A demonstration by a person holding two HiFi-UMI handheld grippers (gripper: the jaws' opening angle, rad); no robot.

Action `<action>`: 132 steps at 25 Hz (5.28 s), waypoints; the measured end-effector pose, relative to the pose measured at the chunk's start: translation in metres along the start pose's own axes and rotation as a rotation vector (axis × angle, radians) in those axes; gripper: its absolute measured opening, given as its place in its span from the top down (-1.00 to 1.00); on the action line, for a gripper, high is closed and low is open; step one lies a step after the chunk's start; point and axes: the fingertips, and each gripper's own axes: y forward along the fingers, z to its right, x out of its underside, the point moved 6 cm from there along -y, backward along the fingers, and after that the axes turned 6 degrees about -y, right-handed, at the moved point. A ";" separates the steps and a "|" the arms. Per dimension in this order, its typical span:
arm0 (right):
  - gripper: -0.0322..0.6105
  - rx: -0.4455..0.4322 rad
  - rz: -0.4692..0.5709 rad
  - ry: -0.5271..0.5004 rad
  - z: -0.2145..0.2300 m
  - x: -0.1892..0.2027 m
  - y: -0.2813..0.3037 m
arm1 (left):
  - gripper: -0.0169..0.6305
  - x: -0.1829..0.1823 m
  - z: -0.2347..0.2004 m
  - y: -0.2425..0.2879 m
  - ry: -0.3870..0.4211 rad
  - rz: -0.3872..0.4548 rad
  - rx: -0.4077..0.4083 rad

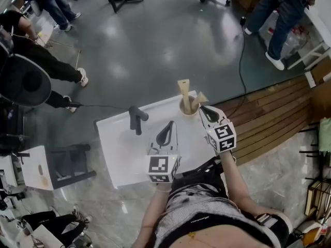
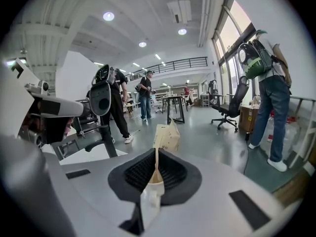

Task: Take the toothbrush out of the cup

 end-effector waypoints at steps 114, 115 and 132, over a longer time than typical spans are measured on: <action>0.47 -0.072 0.141 -0.090 -0.007 -0.062 -0.020 | 0.95 0.008 -0.003 -0.065 -0.044 0.082 -0.108; 0.47 -0.075 0.143 -0.092 -0.008 -0.063 -0.022 | 0.95 0.007 -0.003 -0.066 -0.044 0.083 -0.110; 0.54 -0.071 0.146 -0.109 -0.041 -0.077 -0.019 | 0.95 0.000 -0.030 -0.089 -0.047 0.103 -0.096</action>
